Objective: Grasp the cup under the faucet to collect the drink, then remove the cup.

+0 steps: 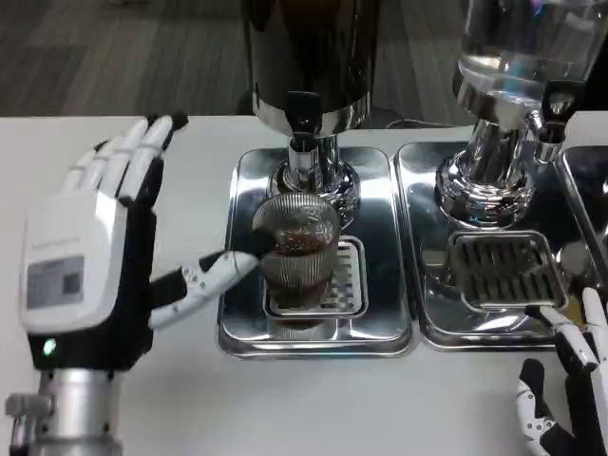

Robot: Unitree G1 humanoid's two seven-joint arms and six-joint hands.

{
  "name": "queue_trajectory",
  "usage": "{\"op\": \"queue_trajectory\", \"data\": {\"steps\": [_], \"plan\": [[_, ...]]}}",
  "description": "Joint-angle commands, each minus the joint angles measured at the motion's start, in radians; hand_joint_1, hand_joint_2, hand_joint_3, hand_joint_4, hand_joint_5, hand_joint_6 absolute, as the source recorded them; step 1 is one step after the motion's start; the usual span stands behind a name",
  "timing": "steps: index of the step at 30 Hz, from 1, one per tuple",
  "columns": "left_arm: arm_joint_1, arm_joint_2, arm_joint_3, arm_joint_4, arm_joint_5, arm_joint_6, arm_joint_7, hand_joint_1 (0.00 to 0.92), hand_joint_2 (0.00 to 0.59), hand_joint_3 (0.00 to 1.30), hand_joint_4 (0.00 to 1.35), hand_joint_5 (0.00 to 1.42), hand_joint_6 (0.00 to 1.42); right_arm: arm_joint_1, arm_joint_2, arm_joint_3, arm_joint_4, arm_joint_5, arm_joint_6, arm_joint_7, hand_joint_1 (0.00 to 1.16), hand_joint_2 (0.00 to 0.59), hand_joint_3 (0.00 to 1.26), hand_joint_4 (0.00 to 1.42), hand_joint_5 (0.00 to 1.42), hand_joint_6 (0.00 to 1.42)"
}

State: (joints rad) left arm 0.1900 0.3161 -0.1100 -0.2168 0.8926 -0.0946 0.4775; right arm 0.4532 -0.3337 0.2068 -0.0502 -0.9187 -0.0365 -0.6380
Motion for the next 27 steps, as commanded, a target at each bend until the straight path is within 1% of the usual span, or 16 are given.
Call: {"op": "queue_trajectory", "data": {"steps": [1,3,7,10,11,13,16,17,20,21,23,25,27], "plan": [[0.124,0.013,0.018,0.004,-0.035,-0.057,0.040,0.000,0.054,0.21,0.00,0.18,0.20,-0.004,-0.020,-0.003,-0.017,-0.005,-0.013,0.008,0.44,0.506,0.24,0.01,0.00,0.12],[0.179,0.025,0.009,0.039,-0.015,-0.080,0.070,0.000,0.054,0.21,0.00,0.18,0.19,-0.009,-0.026,-0.001,-0.024,0.003,-0.020,0.020,0.44,0.459,0.23,0.00,0.00,0.12],[0.231,0.042,-0.006,0.098,0.010,-0.106,0.110,0.000,0.053,0.21,0.00,0.17,0.18,-0.026,-0.032,0.009,-0.052,-0.001,-0.016,0.060,0.39,0.357,0.19,0.00,0.00,0.08],[0.255,0.055,-0.031,0.140,0.039,-0.111,0.138,0.000,0.053,0.20,0.00,0.17,0.17,-0.044,-0.026,0.012,-0.107,0.010,-0.007,0.124,0.38,0.279,0.13,0.00,0.00,0.07],[0.260,0.056,-0.040,0.165,0.047,-0.110,0.149,0.000,0.052,0.19,0.00,0.17,0.17,-0.047,-0.024,0.012,-0.122,0.010,-0.003,0.142,0.39,0.269,0.10,0.00,0.00,0.06],[0.262,0.056,-0.052,0.207,0.053,-0.108,0.164,0.000,0.051,0.17,0.00,0.16,0.16,-0.063,-0.017,0.017,-0.170,0.018,0.006,0.204,0.41,0.240,0.06,0.00,0.00,0.05],[0.254,0.060,-0.061,0.253,0.059,-0.103,0.176,0.000,0.051,0.16,0.00,0.15,0.15,-0.100,-0.003,0.024,-0.218,0.049,0.020,0.308,0.46,0.235,0.00,0.00,0.00,0.01],[0.252,0.062,-0.061,0.264,0.058,-0.106,0.186,0.000,0.052,0.16,0.00,0.15,0.15,-0.120,0.002,0.030,-0.229,0.057,0.029,0.349,0.46,0.234,0.00,0.00,0.00,0.00],[0.252,0.069,-0.063,0.289,0.055,-0.121,0.228,0.000,0.058,0.17,0.00,0.15,0.15,-0.167,0.019,0.044,-0.249,0.072,0.051,0.443,0.51,0.225,0.00,0.00,0.00,0.00],[0.252,0.072,-0.065,0.299,0.052,-0.121,0.235,0.000,0.059,0.18,0.00,0.15,0.15,-0.200,0.032,0.054,-0.248,0.086,0.065,0.492,0.53,0.222,0.00,0.00,0.00,0.00],[0.255,0.074,-0.069,0.317,0.045,-0.123,0.245,0.000,0.059,0.19,0.00,0.15,0.15,-0.270,0.054,0.073,-0.231,0.119,0.096,0.582,0.53,0.207,0.00,0.00,0.00,0.00],[0.262,0.075,-0.070,0.327,0.039,-0.127,0.254,0.000,0.060,0.19,0.00,0.15,0.15,-0.322,0.073,0.080,-0.205,0.151,0.116,0.637,0.53,0.204,0.00,0.00,0.00,0.00],[0.267,0.076,-0.067,0.332,0.035,-0.130,0.261,0.000,0.063,0.21,0.00,0.15,0.15,-0.370,0.094,0.083,-0.171,0.187,0.132,0.673,0.53,0.200,0.00,0.00,0.00,0.00]]}}
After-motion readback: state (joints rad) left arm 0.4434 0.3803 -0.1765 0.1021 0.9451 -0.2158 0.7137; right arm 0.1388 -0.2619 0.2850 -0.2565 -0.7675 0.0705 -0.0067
